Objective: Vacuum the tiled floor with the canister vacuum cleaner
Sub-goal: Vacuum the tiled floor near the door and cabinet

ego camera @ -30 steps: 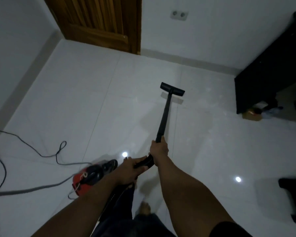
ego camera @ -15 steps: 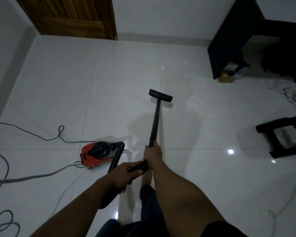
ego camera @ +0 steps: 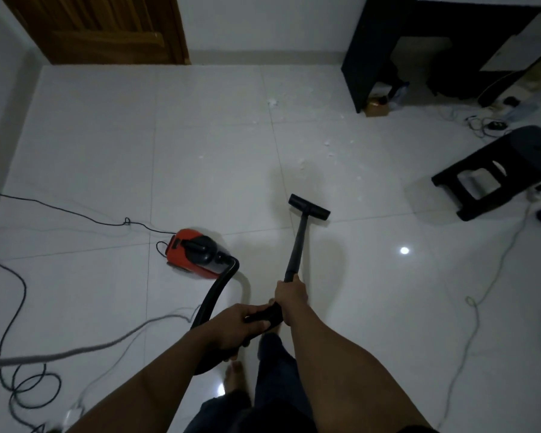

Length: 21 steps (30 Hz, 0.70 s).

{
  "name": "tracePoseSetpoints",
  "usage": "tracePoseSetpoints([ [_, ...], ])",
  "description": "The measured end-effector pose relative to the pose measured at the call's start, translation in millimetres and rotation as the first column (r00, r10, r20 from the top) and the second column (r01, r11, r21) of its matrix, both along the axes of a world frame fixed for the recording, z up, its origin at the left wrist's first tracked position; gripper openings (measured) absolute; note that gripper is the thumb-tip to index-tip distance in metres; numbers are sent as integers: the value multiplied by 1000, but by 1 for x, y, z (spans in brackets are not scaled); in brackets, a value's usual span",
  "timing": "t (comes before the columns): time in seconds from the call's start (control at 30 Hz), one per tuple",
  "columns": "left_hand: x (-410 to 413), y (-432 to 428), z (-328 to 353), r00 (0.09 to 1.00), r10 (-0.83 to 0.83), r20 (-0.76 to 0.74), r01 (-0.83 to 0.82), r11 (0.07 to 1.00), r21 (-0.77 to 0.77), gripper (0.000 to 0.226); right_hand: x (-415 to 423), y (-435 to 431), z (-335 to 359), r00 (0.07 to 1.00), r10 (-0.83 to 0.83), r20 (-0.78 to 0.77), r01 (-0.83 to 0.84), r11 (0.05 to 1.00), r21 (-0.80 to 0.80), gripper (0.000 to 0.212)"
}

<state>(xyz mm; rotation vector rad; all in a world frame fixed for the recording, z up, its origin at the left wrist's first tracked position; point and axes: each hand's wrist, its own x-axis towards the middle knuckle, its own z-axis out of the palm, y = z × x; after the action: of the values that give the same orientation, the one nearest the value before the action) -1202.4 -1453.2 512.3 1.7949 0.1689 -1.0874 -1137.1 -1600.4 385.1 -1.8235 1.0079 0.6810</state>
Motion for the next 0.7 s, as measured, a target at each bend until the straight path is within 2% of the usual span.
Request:
tracePoseSetpoints([
  [0.23, -48, -21, 5, 999, -54, 1, 54, 998, -23, 47, -61, -24, -16, 999, 0, -39, -3, 998, -64, 54],
  [0.47, -65, -35, -4, 999, -20, -24, 20, 1000, -9, 47, -78, -38, -17, 997, -55, -60, 55, 998, 3, 54],
  [0.7, -65, -62, -25, 997, -75, -17, 75, 997, 11, 47, -81, -64, -39, 991, -105, -81, 110, 992, 55, 60],
])
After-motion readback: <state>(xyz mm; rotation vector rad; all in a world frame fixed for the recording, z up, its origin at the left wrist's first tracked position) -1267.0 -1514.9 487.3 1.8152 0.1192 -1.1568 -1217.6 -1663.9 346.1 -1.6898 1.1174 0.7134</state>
